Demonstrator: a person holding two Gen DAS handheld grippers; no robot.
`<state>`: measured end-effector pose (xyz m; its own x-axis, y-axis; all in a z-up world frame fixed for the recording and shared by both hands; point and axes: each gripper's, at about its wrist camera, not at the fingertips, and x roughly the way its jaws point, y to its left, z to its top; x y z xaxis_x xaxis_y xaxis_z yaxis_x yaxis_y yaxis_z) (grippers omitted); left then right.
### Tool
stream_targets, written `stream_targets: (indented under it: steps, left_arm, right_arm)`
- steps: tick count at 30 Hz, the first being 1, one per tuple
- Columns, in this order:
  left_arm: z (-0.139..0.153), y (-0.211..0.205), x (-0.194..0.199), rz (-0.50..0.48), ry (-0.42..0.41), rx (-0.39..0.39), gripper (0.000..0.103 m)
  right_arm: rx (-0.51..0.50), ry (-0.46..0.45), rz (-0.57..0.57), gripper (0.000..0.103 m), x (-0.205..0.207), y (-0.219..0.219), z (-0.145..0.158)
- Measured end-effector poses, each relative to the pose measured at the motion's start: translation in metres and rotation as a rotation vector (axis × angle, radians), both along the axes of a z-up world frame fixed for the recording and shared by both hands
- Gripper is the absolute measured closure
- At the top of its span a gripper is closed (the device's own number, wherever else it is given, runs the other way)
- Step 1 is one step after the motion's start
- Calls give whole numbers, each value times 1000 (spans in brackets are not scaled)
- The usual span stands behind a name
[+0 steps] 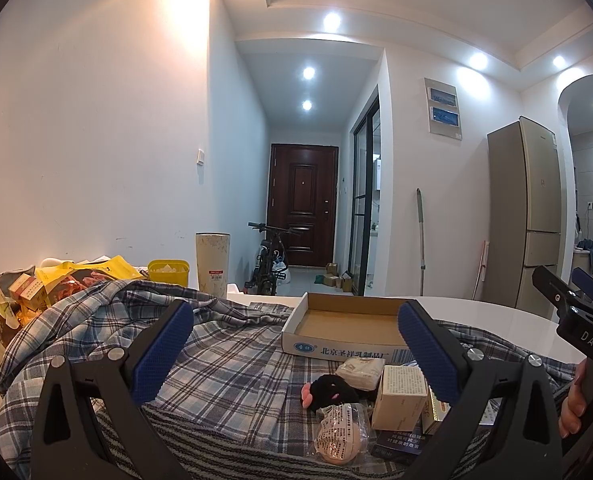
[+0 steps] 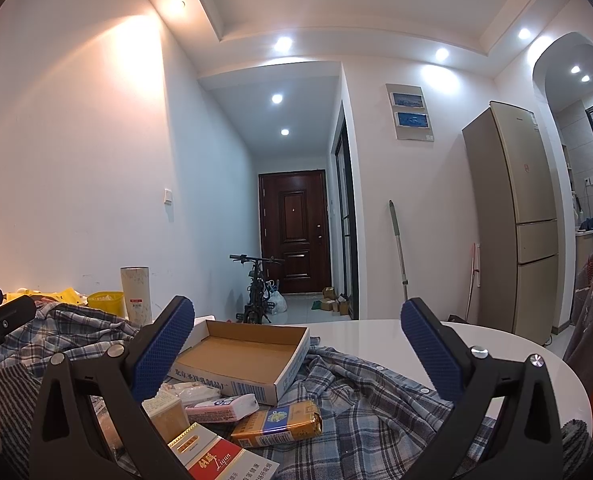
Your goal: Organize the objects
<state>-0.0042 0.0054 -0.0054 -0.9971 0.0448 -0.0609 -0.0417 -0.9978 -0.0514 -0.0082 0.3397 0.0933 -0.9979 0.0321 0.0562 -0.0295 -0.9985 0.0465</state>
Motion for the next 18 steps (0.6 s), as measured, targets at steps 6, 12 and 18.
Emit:
stream_targets:
  steps: [6, 12, 18]
  left_arm:
    - [0, 0, 0, 0, -3, 1, 0]
    - [0, 1, 0, 0, -5, 2, 0]
    - [0, 0, -1, 0, -7, 4, 0]
  right_arm:
    - [6, -3, 2, 0, 0, 0, 0]
    - [7, -3, 2, 0, 0, 1, 0]
    - [8, -4, 3, 0, 0, 0, 0]
